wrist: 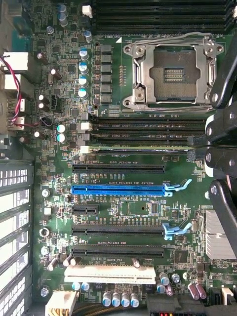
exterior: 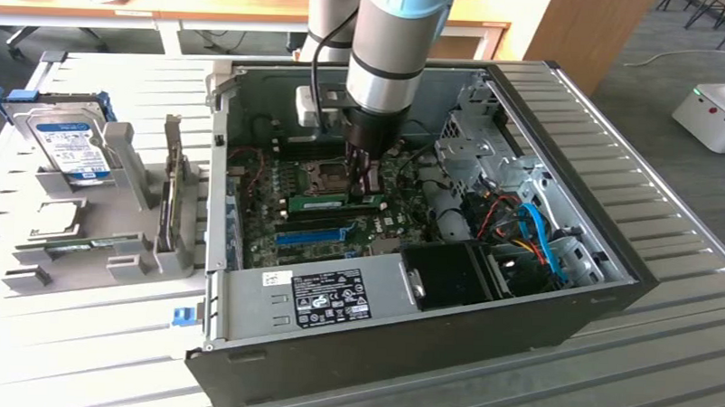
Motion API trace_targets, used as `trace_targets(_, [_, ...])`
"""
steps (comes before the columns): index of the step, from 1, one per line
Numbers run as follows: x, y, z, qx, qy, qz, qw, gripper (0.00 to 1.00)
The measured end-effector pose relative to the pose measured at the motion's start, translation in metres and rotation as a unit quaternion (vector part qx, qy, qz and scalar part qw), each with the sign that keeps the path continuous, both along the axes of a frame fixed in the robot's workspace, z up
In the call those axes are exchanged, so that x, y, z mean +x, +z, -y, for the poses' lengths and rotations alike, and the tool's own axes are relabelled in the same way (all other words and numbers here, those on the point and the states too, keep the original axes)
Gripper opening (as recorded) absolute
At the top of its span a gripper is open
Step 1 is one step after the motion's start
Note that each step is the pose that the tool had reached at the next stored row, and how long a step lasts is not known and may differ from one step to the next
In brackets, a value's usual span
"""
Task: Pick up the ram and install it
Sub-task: 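Insert the ram into the slot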
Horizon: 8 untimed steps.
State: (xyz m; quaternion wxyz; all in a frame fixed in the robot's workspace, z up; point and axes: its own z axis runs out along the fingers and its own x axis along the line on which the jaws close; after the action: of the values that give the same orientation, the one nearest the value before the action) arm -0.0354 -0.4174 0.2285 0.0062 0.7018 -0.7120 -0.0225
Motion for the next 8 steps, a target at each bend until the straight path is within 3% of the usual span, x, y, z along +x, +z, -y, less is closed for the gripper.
trace_targets(8, [0.0000,-0.0016,0.0000,-0.0001,0.000,0.0008,1.0000,0.12])
